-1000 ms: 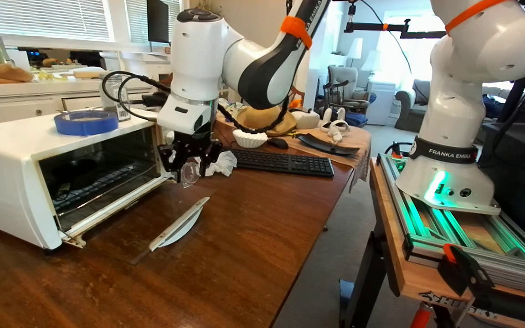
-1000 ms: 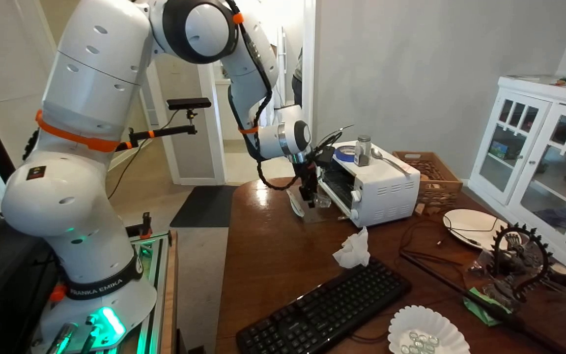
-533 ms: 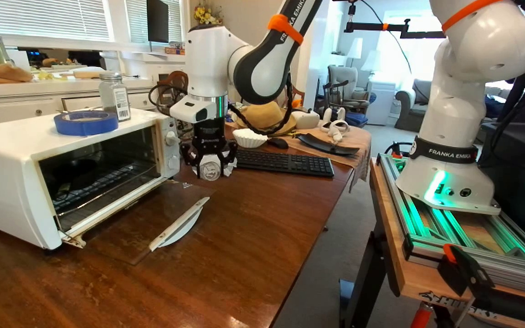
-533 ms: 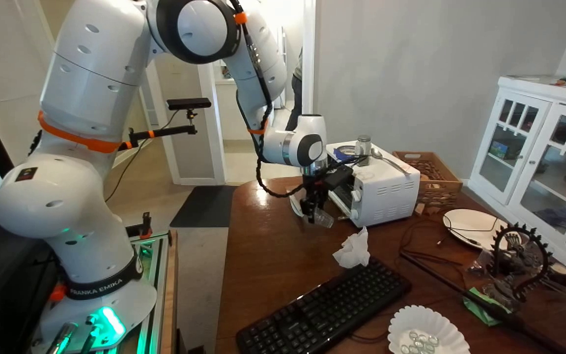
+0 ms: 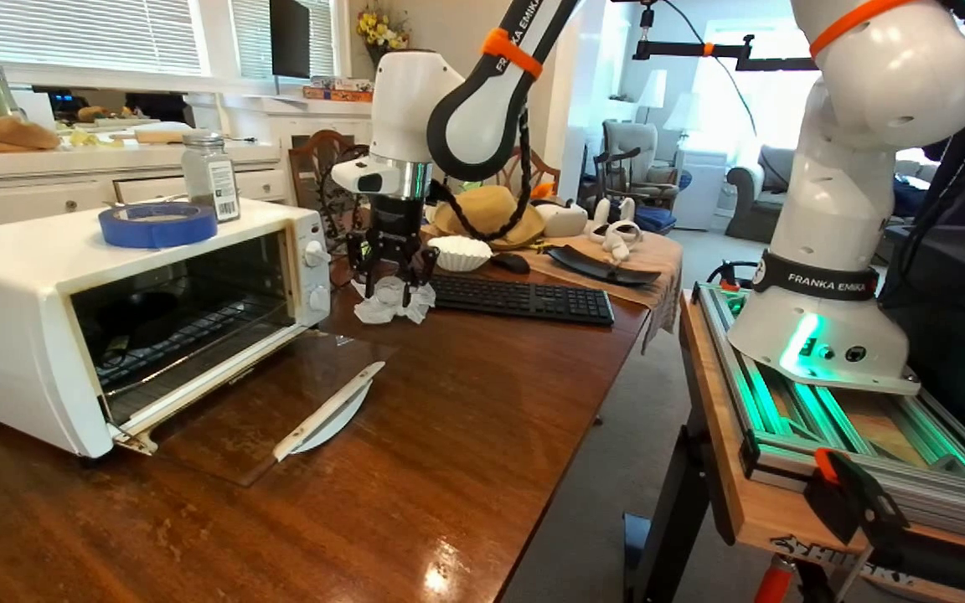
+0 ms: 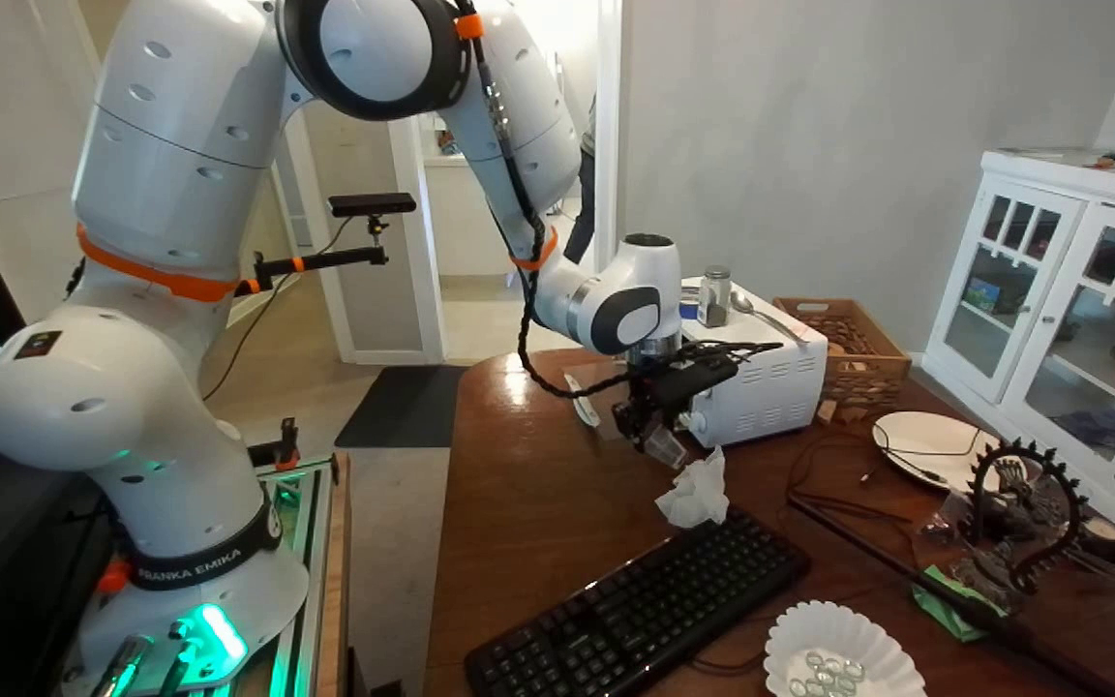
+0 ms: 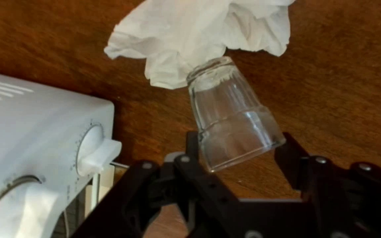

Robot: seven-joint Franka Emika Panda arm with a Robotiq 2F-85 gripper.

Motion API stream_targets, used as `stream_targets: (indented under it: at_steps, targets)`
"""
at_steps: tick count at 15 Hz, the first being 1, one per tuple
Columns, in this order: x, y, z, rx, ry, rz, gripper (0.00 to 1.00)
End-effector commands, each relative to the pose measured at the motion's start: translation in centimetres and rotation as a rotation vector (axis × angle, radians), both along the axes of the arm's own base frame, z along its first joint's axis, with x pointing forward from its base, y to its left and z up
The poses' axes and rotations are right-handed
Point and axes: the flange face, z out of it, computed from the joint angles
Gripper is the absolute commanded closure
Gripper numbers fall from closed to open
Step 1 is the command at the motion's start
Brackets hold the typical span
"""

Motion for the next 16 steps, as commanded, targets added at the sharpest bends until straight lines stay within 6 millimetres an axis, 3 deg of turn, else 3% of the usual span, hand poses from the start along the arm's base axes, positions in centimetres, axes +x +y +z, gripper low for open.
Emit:
stream_targets:
  at_steps: [1, 10, 16]
  targets:
    - [-0.4, -1.4, 0.8, 0.048, -0.049, -0.187, 0.65]
    - [-1.8, -5.0, 4.6, 0.120, -0.162, -0.657, 0.65]
    - [-2.7, -8.5, 5.6, 0.274, -0.348, -0.923, 0.65]
